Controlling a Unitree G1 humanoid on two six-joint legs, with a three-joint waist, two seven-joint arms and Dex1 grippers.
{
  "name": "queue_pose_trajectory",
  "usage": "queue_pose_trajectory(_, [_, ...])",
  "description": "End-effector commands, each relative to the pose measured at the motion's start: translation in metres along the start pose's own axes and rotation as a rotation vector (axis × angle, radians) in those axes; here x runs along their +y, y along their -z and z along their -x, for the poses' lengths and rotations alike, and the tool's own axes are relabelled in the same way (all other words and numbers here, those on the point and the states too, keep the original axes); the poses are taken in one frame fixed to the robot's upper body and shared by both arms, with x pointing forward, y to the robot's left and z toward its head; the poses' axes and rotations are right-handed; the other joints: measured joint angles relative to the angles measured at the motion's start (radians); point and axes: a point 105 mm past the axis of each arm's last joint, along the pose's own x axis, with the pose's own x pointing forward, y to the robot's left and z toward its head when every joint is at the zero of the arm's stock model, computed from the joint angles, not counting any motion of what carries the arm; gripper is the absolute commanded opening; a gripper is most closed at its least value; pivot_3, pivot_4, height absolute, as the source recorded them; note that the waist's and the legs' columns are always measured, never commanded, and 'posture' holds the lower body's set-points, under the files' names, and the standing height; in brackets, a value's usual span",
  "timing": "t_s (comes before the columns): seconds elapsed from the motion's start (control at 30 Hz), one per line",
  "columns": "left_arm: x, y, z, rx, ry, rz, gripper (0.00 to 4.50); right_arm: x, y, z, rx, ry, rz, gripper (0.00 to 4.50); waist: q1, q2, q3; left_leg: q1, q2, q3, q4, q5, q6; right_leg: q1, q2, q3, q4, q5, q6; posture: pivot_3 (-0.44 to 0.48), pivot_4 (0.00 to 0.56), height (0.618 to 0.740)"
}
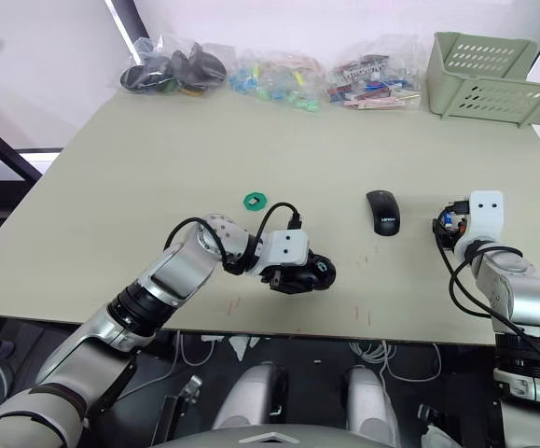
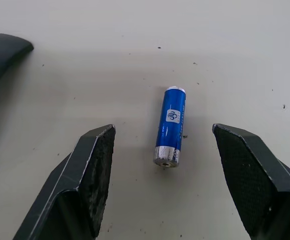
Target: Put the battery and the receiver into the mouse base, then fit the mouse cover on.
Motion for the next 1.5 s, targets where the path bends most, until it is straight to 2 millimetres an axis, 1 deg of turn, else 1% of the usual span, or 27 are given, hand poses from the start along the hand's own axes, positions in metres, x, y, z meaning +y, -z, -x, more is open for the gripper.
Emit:
queue_pose_trajectory(0.03, [-0.007,0.014,-0.008,0.054,0.019,0.026,2.95,-0.009,-0.013,0.0,-0.047,0.047,-0.013,2.99,0.0,0.0,0.0,0.0,0.0,0.0,0.0,0.0,0.0,0.0,0.0,0.0,0.0,0.0,0.0,0.0,0.15,0.74])
queue_pose_trajectory(0.1, [-0.006,0.014,-0.008,0.055,0.017,0.026,2.95,-0.009,-0.008,-0.002,-0.03,0.051,-0.028,2.36,0.0,0.0,0.0,0.0,0.0,0.0,0.0,0.0,0.0,0.0,0.0,0.0,0.0,0.0,0.0,0.0,0.15,0.74])
queue_pose_trajectory(0.2, [-0.005,0.014,-0.008,0.055,0.015,0.028,2.95,-0.009,-0.005,-0.002,-0.023,0.047,-0.027,0.72,0.0,0.0,0.0,0.0,0.0,0.0,0.0,0.0,0.0,0.0,0.0,0.0,0.0,0.0,0.0,0.0,0.15,0.74])
queue_pose_trajectory(0.23, [-0.005,0.014,-0.008,0.055,0.014,0.028,2.95,-0.008,-0.005,-0.002,-0.025,0.046,-0.03,0.3,0.0,0.0,0.0,0.0,0.0,0.0,0.0,0.0,0.0,0.0,0.0,0.0,0.0,0.0,0.0,0.0,0.15,0.74])
queue_pose_trajectory(0.27, [-0.005,0.014,-0.008,0.053,0.013,0.029,2.95,-0.009,-0.007,0.0,-0.033,0.041,-0.026,0.2,-0.001,0.0,0.0,0.0,0.0,0.0,0.0,0.0,0.0,0.0,0.0,0.0,0.0,0.0,0.0,0.0,0.15,0.74])
queue_pose_trajectory(0.37, [-0.004,0.013,-0.009,0.051,0.01,0.027,2.95,-0.007,-0.016,0.008,-0.065,0.012,0.008,0.15,0.0,0.0,0.0,0.0,0.0,0.0,0.0,0.0,0.0,0.0,0.0,0.0,0.0,0.0,0.0,0.0,0.15,0.74])
queue_pose_trajectory(0.47, [-0.005,0.013,-0.009,0.051,0.015,0.026,2.95,0.008,-0.026,0.027,-0.082,-0.124,0.101,0.15,0.002,0.002,0.001,0.0,0.0,0.0,0.0,0.0,0.0,0.0,0.0,0.0,0.0,0.0,0.0,0.0,0.15,0.74])
queue_pose_trajectory(0.6, [-0.006,0.014,-0.009,0.058,0.024,0.022,2.95,0.031,-0.039,0.071,-0.07,-0.329,0.218,0.15,0.0,0.003,0.0,-0.001,0.0,-0.001,0.0,0.0,0.0,0.0,0.0,0.0,0.0,0.0,0.0,0.0,0.15,0.74])
queue_pose_trajectory(0.67, [-0.007,0.013,-0.009,0.059,0.032,0.021,2.95,0.05,-0.034,0.097,0.029,-0.496,0.261,0.15,0.0,0.003,0.0,-0.001,0.001,-0.001,-0.001,0.0,0.0,0.0,0.001,-0.001,-0.001,-0.001,0.0,0.0,0.15,0.74])
queue_pose_trajectory(0.7, [-0.007,0.013,-0.01,0.061,0.038,0.019,2.95,0.059,-0.029,0.111,0.12,-0.567,0.288,0.15,0.0,0.003,0.0,-0.001,0.001,-0.002,-0.001,0.0,0.0,0.0,0.001,-0.001,-0.001,-0.001,0.001,0.0,0.15,0.74])
queue_pose_trajectory(0.73, [-0.008,0.013,-0.01,0.063,0.043,0.017,2.95,0.064,-0.026,0.12,0.191,-0.597,0.347,0.15,-0.001,0.003,0.001,-0.001,0.002,-0.002,0.0,0.0,0.0,0.0,0.001,-0.001,-0.001,-0.001,0.001,0.0,0.15,0.74])
queue_pose_trajectory(0.8, [-0.009,0.013,-0.01,0.066,0.049,0.014,2.95,0.072,-0.025,0.129,0.271,-0.641,0.383,0.15,-0.003,0.002,0.001,0.0,0.003,-0.004,0.0,0.0,0.0,-0.001,0.0,0.0,-0.001,-0.001,0.001,0.0,0.15,0.74])
queue_pose_trajectory(0.87, [-0.009,0.013,-0.011,0.068,0.053,0.01,2.95,0.093,-0.029,0.136,0.307,-0.78,0.335,0.15,-0.004,-0.002,-0.001,0.0,0.003,-0.005,0.0,0.0,0.0,-0.001,0.0,0.0,-0.002,0.0,0.001,0.0,0.15,0.74])
queue_pose_trajectory(0.93, [-0.007,0.012,-0.012,0.069,0.056,0.004,2.95,0.113,-0.027,0.136,0.35,-0.884,0.328,0.15,-0.007,-0.002,-0.001,0.0,0.004,-0.005,0.0,0.0,0.0,-0.001,0.0,-0.001,-0.002,0.0,0.001,0.0,0.15,0.74])
queue_pose_trajectory(0.97, [-0.007,0.012,-0.012,0.069,0.06,0.0,2.95,0.12,-0.021,0.135,0.388,-0.912,0.345,0.15,-0.005,-0.002,-0.001,0.0,0.004,-0.005,0.0,0.0,0.0,-0.001,0.0,0.0,-0.002,0.0,0.001,0.0,0.15,0.74])
queue_pose_trajectory(1.03, [-0.007,0.011,-0.013,0.069,0.066,-0.005,2.95,0.127,-0.013,0.13,0.442,-0.914,0.375,0.15,0.001,-0.002,-0.001,-0.002,0.004,-0.005,-0.001,0.0,0.0,-0.002,0.0,-0.002,-0.003,-0.001,0.0,0.0,0.15,0.74])
queue_pose_trajectory(1.1, [-0.007,0.013,-0.013,0.075,0.068,-0.011,2.95,0.138,-0.014,0.117,0.439,-0.912,0.323,0.15,-0.001,-0.002,-0.001,-0.006,0.004,-0.005,-0.002,0.0,0.0,-0.004,-0.002,-0.003,-0.004,0.001,-0.003,0.0,0.15,0.74])
queue_pose_trajectory(1.17, [-0.005,0.014,-0.012,0.079,0.066,-0.011,2.95,0.148,-0.011,0.112,0.443,-0.915,0.31,0.15,-0.002,-0.001,-0.001,-0.008,0.003,-0.005,-0.001,-0.001,0.002,-0.005,-0.002,-0.001,-0.005,0.002,-0.004,0.0,0.15,0.74])
queue_pose_trajectory(1.23, [-0.004,0.014,-0.012,0.081,0.061,-0.007,2.95,0.155,-0.008,0.105,0.446,-0.895,0.277,0.15,0.0,-0.001,-0.001,-0.009,0.002,-0.004,-0.001,-0.001,0.002,-0.006,-0.002,-0.002,-0.005,0.002,-0.004,0.0,0.15,0.74])
queue_pose_trajectory(1.3, [-0.003,0.015,-0.012,0.083,0.057,-0.004,2.95,0.16,-0.006,0.102,0.448,-0.893,0.25,0.15,0.001,-0.001,-0.001,-0.011,0.003,-0.004,0.0,-0.001,0.002,-0.006,-0.001,-0.005,-0.005,0.002,-0.004,0.0,0.15,0.74])
queue_pose_trajectory(1.5, [-0.002,0.014,-0.015,0.081,0.051,0.001,2.95,0.172,0.003,0.106,0.464,-0.914,0.232,0.15,-0.001,-0.001,-0.001,-0.01,0.003,-0.005,0.0,-0.001,0.002,-0.006,-0.001,-0.005,-0.004,0.002,-0.003,0.0,0.15,0.74])
